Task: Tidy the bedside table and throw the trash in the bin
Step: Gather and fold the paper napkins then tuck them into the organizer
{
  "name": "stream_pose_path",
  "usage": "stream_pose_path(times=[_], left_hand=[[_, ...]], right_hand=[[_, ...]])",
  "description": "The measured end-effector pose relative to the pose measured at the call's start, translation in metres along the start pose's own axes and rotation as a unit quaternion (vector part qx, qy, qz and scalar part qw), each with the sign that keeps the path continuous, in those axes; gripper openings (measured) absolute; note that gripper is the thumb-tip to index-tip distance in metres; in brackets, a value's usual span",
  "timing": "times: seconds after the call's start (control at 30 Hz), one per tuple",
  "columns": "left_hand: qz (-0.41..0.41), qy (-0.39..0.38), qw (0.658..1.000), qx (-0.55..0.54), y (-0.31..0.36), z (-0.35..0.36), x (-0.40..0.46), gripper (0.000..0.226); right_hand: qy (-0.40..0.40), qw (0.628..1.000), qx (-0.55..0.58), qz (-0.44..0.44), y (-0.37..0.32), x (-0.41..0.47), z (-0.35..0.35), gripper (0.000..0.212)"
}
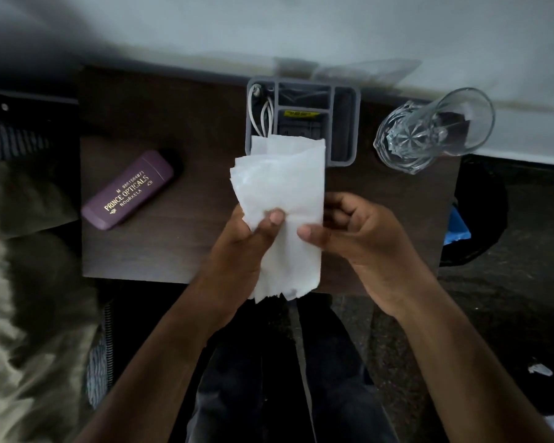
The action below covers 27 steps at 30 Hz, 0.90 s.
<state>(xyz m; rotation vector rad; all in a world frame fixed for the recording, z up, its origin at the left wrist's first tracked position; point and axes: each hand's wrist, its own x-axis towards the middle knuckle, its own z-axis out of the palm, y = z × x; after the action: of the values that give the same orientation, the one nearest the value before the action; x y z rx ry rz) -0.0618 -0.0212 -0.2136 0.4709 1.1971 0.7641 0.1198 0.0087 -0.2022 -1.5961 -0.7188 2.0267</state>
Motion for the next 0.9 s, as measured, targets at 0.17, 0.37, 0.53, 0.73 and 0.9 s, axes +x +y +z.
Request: stream_pose_path(times=[0.17,0.37,0.53,0.73,0.9], left_hand=[[0.107,-0.019,0.952,0.287,0.010,0.016,0.006,0.019],[0.055,-0.022,0.985,0.161,0.038,0.044,0.014,0.015],[0.105,0.094,0.939,0.313,0.054,0.060,0.023,0.044],[0.150,0.125,0.964,0.183,0.047,0.086,0.004,0.052],[0.009,0.045,0.991,0.129,0.069,0.091,0.042,0.050]], right_hand=[[-0.025,0.999,-0.016,-0.046,0.000,-0.009,-0.024,0.045],[-0.070,0.997,-0.014,0.012,-0.008,-0.014,-0.037,0.048],[0.020,0.999,-0.003,0.043,-0.020,-0.015,-0.040,0.034],[0.311,0.937,-0.068,-0.143,-0.043,0.005,-0.027,0.012],[0.389,0.885,-0.125,-0.223,-0.063,0.027,-0.006,0.022]])
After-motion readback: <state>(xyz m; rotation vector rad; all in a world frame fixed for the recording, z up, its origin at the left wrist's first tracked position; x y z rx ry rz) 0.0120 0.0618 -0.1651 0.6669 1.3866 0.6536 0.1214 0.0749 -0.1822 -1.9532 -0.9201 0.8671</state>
